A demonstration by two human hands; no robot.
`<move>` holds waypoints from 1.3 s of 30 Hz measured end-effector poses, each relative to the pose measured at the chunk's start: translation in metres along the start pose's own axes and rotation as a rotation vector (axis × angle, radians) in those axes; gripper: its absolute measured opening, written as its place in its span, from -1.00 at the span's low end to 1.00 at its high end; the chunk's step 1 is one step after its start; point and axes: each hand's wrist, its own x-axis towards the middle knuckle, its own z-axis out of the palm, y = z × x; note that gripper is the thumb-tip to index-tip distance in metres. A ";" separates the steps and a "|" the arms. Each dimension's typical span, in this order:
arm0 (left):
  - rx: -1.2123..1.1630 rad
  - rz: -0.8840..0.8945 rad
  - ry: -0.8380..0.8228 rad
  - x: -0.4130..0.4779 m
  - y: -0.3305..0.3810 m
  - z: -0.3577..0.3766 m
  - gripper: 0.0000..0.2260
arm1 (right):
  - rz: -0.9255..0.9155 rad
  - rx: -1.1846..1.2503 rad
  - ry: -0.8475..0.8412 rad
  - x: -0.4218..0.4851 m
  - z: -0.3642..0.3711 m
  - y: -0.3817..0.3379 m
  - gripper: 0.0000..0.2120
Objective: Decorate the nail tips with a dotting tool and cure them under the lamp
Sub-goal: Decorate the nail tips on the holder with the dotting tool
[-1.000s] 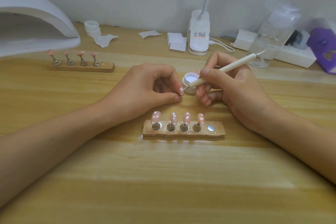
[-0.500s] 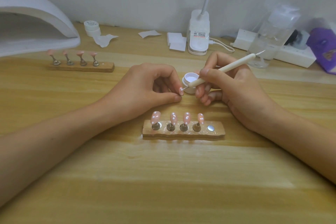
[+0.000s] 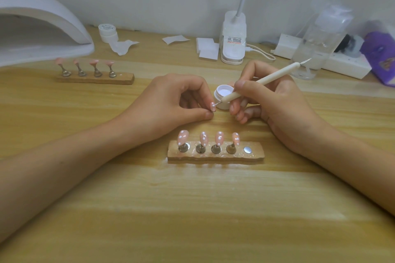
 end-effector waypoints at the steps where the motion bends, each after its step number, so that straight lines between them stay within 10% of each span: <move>1: -0.001 -0.001 0.000 0.000 0.000 0.000 -0.85 | -0.001 0.000 -0.001 0.000 0.000 0.000 -0.75; 27: -0.016 0.022 -0.006 -0.001 0.000 -0.001 -0.84 | -0.152 0.090 0.073 0.000 -0.002 0.002 -0.80; 39: -0.032 0.027 0.009 0.000 0.000 -0.001 -0.85 | -0.264 -0.234 0.152 0.011 -0.012 0.002 -0.75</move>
